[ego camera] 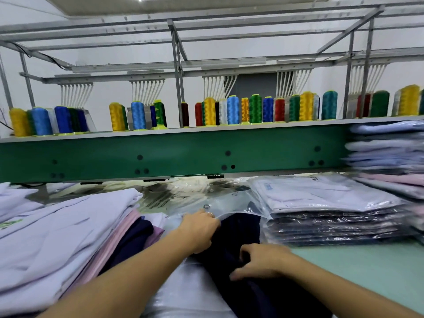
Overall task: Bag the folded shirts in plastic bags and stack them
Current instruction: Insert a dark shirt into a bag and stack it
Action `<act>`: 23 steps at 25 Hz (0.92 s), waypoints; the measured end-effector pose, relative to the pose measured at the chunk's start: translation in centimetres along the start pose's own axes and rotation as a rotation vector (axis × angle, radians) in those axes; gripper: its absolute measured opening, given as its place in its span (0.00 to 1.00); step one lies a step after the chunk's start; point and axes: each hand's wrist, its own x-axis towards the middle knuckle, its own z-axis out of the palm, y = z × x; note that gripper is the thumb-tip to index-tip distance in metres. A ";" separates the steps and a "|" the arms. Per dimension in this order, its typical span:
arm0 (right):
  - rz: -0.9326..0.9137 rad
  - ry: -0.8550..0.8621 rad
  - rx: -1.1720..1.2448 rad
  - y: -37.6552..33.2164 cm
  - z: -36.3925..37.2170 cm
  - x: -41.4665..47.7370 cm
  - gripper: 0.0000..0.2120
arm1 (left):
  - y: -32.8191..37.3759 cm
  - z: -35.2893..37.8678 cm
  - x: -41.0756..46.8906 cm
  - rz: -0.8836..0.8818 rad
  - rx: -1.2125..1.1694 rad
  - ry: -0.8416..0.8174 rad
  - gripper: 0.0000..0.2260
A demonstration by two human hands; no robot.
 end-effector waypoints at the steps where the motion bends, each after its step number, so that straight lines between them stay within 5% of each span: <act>1: 0.000 0.038 -0.049 -0.6 0.5 0.1 0.20 | 0.0 0.3 0.0 0.002 -0.020 0.037 0.19; 3: -0.022 0.125 -0.093 -1.5 0.9 0.4 0.11 | -0.2 0.8 -0.2 0.053 -0.043 0.122 0.27; 7: -0.076 0.237 -0.132 -2.5 0.0 1.6 0.13 | -0.2 0.7 -0.9 0.189 -0.189 0.260 0.43; 10: -0.119 0.287 -0.167 -3.8 -1.4 2.8 0.18 | -0.3 0.2 -0.9 0.046 -0.373 0.306 0.31; 14: -0.132 0.269 -0.160 -4.8 -3.4 3.9 0.20 | -0.6 -2.4 -0.5 0.158 -0.493 0.391 0.19; 16: 0.017 0.280 -0.264 -6.7 -3.4 5.2 0.20 | 0.0 -3.7 -0.3 0.219 -0.475 0.396 0.20; 18: 0.401 0.187 -0.518 -9.4 -4.6 5.2 0.22 | 0.8 -4.5 -0.4 0.300 -0.439 0.357 0.19; 23: 0.528 0.080 -0.280 -10.7 -2.8 5.8 0.22 | 1.4 -5.5 -2.6 0.269 -0.425 0.372 0.17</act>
